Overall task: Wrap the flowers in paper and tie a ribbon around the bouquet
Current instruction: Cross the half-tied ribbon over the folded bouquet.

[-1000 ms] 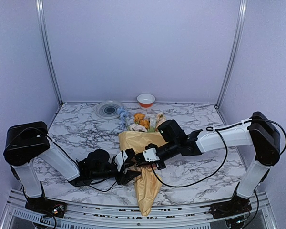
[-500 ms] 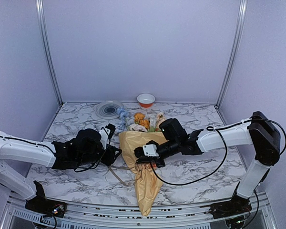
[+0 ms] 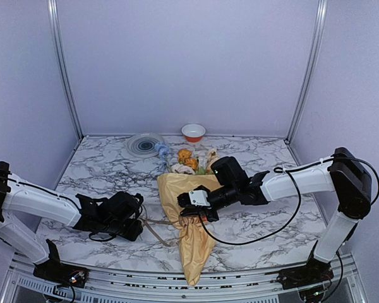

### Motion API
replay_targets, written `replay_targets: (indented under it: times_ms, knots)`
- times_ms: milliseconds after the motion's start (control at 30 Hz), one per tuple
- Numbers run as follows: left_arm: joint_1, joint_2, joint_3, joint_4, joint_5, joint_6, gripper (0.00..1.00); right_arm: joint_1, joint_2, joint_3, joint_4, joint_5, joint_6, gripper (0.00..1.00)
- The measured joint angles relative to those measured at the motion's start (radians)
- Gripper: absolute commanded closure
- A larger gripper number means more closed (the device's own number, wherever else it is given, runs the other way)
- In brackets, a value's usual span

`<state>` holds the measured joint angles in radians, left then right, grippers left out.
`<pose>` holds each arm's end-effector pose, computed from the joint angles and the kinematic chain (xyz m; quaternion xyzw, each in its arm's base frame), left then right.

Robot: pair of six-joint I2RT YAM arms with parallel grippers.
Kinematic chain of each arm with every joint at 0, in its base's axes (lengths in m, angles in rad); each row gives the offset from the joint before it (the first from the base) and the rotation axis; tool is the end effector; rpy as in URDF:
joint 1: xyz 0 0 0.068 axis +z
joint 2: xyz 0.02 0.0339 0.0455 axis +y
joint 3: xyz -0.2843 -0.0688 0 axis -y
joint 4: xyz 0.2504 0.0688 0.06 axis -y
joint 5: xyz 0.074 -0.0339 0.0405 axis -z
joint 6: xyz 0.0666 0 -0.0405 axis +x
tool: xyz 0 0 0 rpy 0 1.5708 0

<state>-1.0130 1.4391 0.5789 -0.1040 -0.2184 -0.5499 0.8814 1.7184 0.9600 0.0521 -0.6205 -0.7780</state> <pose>0.1555 -0.2221 0.1305 0.1860 0.9308 -0.1353 0.2840 0.2133 0.3197 0.1829 -0.7242 0.4894 0.2975 0.3841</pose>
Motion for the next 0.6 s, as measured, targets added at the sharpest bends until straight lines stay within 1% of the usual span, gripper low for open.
replay_targets:
  times_ms: [67,100,167,400,533,600]
  knots:
    - [0.000,0.008,0.002,0.007,-0.002,0.006,0.78,0.000,0.000,-0.001,0.000,0.000,0.003,1.00]
    - [0.000,0.015,0.003,0.016,-0.002,0.015,0.84,0.000,-0.001,-0.002,0.000,0.000,0.005,1.00]
    - [-0.001,0.028,0.009,0.035,0.003,0.025,1.00,0.000,-0.003,-0.005,0.000,0.001,0.008,1.00]
    - [-0.020,0.038,0.012,0.066,0.036,0.050,1.00,0.000,-0.004,-0.007,0.000,0.005,0.034,1.00]
    - [-0.038,-0.020,0.035,-0.014,-0.008,0.085,1.00,0.000,-0.004,-0.007,0.006,0.011,0.081,1.00]
    - [-0.047,-0.054,0.107,-0.075,-0.038,0.122,1.00,-0.003,-0.004,-0.007,0.019,0.013,0.118,1.00]
